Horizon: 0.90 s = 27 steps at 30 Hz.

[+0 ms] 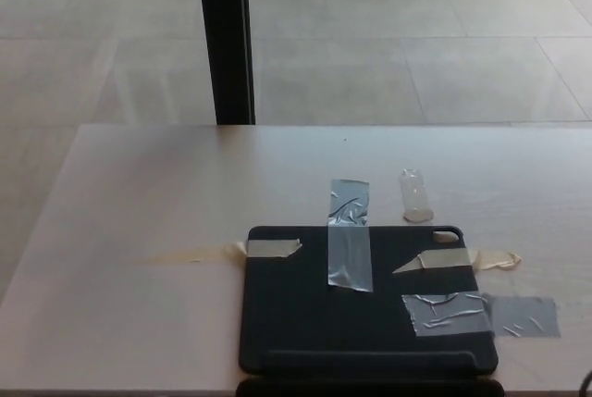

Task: The robot uses its right hand to open a folded tablet cover kept in the middle of the desk

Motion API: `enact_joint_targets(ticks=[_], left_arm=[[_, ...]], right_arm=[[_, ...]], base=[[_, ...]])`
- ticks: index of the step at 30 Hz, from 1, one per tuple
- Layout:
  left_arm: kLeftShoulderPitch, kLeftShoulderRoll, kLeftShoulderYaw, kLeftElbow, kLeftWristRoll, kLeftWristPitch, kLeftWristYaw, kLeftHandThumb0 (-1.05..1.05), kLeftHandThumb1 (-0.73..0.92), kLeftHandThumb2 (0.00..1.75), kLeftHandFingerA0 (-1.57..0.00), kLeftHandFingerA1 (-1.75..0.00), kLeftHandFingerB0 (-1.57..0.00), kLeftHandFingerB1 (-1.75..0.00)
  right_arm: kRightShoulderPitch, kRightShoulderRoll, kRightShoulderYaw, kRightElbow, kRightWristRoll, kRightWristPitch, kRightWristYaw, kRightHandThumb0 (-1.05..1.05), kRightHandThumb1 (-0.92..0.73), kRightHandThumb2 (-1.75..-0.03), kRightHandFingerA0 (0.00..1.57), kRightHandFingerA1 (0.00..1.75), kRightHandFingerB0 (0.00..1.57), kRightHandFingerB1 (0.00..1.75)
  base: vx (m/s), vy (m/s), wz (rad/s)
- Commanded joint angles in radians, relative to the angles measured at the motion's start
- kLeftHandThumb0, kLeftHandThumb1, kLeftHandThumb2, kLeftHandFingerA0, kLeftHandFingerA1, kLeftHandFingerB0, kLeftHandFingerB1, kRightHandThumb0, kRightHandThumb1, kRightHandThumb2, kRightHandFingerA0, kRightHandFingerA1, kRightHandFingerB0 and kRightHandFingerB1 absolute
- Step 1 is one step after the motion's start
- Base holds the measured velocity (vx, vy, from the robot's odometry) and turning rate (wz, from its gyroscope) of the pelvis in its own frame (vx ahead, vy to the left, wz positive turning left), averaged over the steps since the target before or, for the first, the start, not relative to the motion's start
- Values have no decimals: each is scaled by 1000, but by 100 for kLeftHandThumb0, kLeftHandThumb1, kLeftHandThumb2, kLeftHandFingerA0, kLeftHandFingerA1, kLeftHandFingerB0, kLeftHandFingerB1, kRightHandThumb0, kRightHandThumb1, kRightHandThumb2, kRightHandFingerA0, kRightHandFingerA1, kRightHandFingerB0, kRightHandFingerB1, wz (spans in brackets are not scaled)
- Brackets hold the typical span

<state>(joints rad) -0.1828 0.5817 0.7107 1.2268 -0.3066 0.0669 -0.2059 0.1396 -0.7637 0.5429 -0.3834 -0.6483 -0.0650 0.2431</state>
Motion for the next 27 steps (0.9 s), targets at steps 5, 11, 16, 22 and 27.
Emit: enact_joint_targets(ticks=[5,11,16,22,27], left_arm=[[-17,33,-5,11,-40,17,-5,-82,88,66,-68,-78,-38,-60],[-9,35,-25,12,-36,10,-6,-82,88,67,-67,-76,-37,-59],[4,33,-31,14,-42,6,-8,-82,88,66,-66,-77,-37,-59],[15,31,-26,18,-50,9,-7,-81,88,67,-68,-77,-38,-60],[28,31,-25,18,-49,6,-9,-80,88,64,-71,-79,-40,-60]], right_arm=[[124,124,-139,20,134,56,38,-97,-76,-114,64,77,30,49],[183,147,-210,24,197,49,80,-94,-92,-73,62,71,30,36],[163,165,-335,-1,270,24,73,-92,-92,-71,65,85,35,36],[-54,130,-726,8,496,78,86,-89,-92,-70,75,70,37,37],[-142,92,-983,137,591,103,61,-85,-92,-74,68,56,43,42]], base=[[0,0,0],[0,0,0],[0,0,0],[0,0,0],[0,0,0]])
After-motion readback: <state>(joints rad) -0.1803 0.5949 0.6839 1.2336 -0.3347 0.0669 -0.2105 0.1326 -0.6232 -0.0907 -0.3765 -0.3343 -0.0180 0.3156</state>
